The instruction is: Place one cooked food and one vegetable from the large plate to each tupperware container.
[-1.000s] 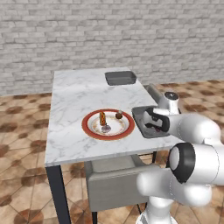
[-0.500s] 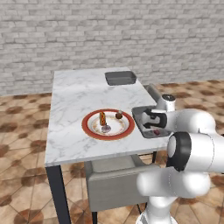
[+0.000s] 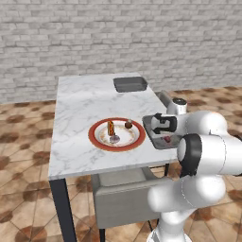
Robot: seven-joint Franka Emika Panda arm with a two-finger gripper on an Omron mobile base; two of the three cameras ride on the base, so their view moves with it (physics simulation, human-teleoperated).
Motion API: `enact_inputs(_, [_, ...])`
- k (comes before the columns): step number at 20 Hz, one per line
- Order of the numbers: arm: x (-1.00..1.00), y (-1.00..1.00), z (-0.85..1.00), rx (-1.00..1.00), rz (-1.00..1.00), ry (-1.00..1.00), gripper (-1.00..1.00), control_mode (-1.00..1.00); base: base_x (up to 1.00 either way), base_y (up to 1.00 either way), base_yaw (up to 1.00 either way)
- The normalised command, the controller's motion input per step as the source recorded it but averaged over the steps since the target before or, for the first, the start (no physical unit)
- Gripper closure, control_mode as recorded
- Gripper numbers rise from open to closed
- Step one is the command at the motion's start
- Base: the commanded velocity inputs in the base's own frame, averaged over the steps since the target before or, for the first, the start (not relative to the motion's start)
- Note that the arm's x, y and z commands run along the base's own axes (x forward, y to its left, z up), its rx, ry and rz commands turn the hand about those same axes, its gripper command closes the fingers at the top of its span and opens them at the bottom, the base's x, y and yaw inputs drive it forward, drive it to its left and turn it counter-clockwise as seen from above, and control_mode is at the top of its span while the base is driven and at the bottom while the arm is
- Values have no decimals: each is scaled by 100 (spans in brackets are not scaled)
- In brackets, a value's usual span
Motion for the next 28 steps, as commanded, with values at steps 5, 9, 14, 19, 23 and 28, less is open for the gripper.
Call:
enact_inputs(5, [28,0,0,0,0,0,100,-100,0,0,0])
enact_inputs(9, [14,0,-4,0,0,0,100,-100,0,0,0])
enact_inputs(14, [10,0,-15,0,0,0,100,-100,0,0,0])
enact_inputs(19, [15,0,-27,0,0,-1,100,-100,0,0,0])
enact_inputs(23, [30,0,-24,0,0,0,100,-100,0,0,0])
enact_inputs(28, [35,0,-18,0,0,-1,100,-100,0,0,0])
